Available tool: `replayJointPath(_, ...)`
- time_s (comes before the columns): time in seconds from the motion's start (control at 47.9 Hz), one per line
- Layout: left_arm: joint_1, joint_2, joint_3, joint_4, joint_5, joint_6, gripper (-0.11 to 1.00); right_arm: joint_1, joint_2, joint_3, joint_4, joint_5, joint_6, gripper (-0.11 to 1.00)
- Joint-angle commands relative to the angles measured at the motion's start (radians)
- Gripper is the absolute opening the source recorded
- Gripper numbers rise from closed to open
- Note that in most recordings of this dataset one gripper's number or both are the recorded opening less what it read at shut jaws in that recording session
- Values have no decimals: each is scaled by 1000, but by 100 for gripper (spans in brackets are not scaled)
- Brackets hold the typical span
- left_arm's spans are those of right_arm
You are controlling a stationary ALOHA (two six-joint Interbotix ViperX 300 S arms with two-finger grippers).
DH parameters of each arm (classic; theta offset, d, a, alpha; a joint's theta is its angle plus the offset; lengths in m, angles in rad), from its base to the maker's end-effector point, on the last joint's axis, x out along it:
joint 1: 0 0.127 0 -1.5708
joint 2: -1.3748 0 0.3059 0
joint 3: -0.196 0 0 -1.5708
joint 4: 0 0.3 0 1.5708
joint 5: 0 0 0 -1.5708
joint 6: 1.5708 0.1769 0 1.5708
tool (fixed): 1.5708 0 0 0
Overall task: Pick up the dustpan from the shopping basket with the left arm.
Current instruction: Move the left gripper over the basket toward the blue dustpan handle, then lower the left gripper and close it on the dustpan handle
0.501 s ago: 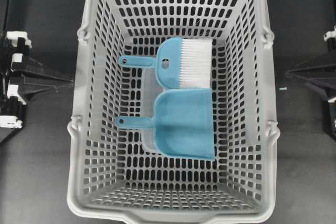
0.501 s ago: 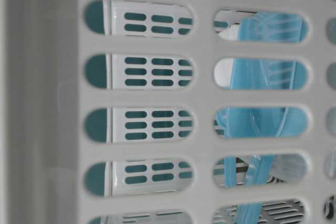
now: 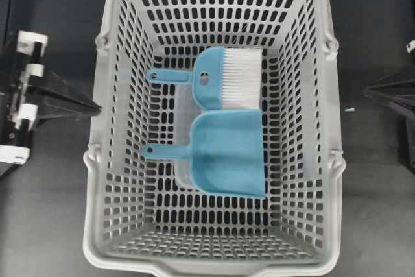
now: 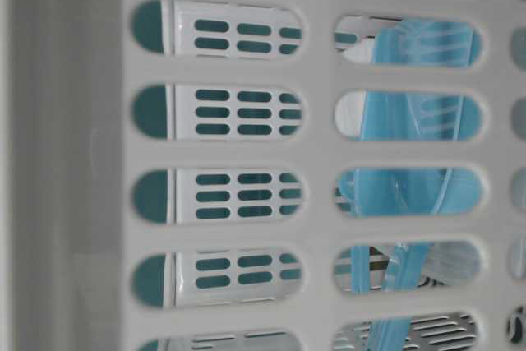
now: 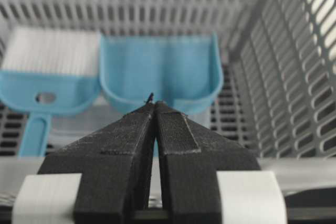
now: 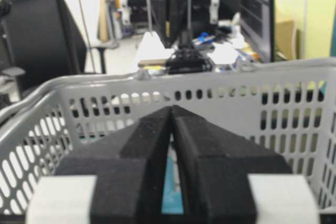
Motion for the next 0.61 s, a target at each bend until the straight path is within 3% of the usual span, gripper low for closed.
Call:
replayJointPath(0.0, -9, 89, -137, 3, 114, 5, 0, 0, 0, -18, 5, 3, 17, 0)
replayJointPath(0.292, -15, 393, -437, 3, 480, 46, 0, 3, -5, -8, 3, 40, 80, 0)
replayJointPath(0.48, -9, 534, -569, 3, 630, 49, 0, 2, -15, -5, 5, 48, 81, 1)
replayJointPath(0.585, -8, 591, -611, 3, 680, 51, 1, 0, -23, 2, 5, 48, 83, 8)
